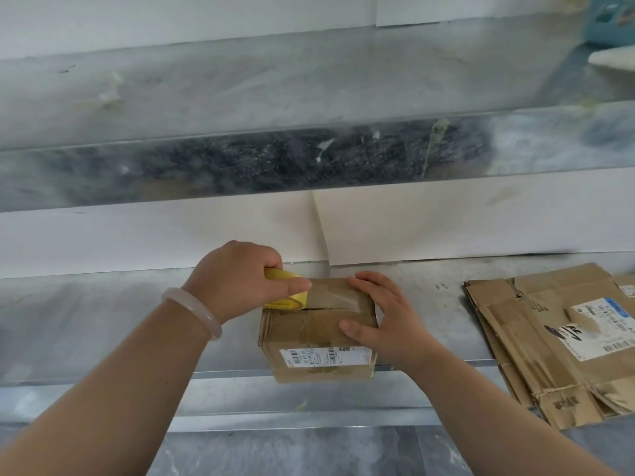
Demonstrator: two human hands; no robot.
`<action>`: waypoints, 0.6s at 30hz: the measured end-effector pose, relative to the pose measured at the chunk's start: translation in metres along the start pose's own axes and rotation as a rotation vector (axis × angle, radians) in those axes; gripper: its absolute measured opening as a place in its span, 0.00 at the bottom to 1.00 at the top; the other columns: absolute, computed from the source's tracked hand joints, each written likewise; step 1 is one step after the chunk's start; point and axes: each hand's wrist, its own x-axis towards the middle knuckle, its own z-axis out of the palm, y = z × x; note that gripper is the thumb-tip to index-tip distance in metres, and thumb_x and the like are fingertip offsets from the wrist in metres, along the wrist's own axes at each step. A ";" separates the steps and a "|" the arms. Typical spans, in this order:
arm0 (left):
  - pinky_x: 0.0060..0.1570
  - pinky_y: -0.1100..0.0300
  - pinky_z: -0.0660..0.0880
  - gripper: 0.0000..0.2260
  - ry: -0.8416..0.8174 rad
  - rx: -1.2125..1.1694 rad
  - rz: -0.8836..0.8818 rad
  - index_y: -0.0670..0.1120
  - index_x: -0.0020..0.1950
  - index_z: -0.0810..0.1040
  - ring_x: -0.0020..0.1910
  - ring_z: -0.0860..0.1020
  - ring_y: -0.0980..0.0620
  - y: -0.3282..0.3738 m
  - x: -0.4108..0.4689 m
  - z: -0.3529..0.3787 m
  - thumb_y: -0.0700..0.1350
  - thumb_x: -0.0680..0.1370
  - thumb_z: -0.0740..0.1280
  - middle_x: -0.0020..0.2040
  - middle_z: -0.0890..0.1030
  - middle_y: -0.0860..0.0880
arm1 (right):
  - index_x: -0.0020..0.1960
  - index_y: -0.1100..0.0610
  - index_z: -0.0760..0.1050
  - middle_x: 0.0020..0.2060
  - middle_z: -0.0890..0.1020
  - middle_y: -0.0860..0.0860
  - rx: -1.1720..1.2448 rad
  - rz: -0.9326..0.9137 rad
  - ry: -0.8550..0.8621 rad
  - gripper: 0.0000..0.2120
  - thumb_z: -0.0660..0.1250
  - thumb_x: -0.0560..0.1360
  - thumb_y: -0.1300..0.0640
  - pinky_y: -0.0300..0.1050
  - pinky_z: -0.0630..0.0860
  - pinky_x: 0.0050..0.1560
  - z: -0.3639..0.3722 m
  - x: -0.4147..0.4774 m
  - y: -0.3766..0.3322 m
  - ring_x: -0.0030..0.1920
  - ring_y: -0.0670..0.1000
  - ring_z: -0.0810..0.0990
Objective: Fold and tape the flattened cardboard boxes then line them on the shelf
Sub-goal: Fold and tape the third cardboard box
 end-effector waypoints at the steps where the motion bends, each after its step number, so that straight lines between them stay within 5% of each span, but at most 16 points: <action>1: 0.32 0.60 0.69 0.20 -0.029 -0.048 0.009 0.51 0.33 0.77 0.32 0.75 0.56 -0.005 -0.001 -0.003 0.67 0.70 0.66 0.30 0.76 0.53 | 0.67 0.37 0.68 0.65 0.60 0.26 0.004 0.005 -0.004 0.30 0.76 0.69 0.46 0.26 0.60 0.63 0.000 0.000 0.000 0.66 0.29 0.60; 5: 0.33 0.62 0.68 0.14 -0.107 -0.197 0.010 0.54 0.34 0.77 0.33 0.75 0.58 -0.024 -0.005 -0.010 0.63 0.70 0.68 0.32 0.78 0.56 | 0.68 0.38 0.68 0.65 0.60 0.26 -0.008 0.010 -0.014 0.31 0.76 0.68 0.46 0.27 0.60 0.63 -0.001 0.000 -0.002 0.66 0.30 0.61; 10: 0.32 0.61 0.66 0.21 0.067 0.214 -0.012 0.53 0.35 0.76 0.34 0.74 0.58 -0.032 -0.006 -0.013 0.70 0.69 0.63 0.32 0.77 0.54 | 0.68 0.38 0.68 0.65 0.60 0.26 -0.063 -0.004 -0.013 0.31 0.75 0.68 0.43 0.35 0.61 0.68 -0.002 0.002 -0.002 0.68 0.36 0.62; 15: 0.34 0.59 0.71 0.19 0.004 -0.153 -0.179 0.49 0.33 0.78 0.32 0.75 0.53 -0.063 -0.016 -0.002 0.64 0.71 0.67 0.30 0.77 0.50 | 0.67 0.36 0.68 0.65 0.62 0.26 -0.035 -0.010 -0.003 0.33 0.73 0.64 0.36 0.41 0.63 0.71 -0.001 0.002 0.001 0.70 0.38 0.62; 18: 0.32 0.61 0.69 0.20 0.013 -0.028 -0.207 0.49 0.32 0.77 0.32 0.75 0.55 -0.072 -0.016 0.016 0.66 0.70 0.67 0.29 0.77 0.52 | 0.69 0.41 0.70 0.67 0.63 0.30 -0.053 -0.014 0.007 0.32 0.76 0.67 0.44 0.40 0.62 0.72 -0.001 0.002 0.001 0.70 0.36 0.62</action>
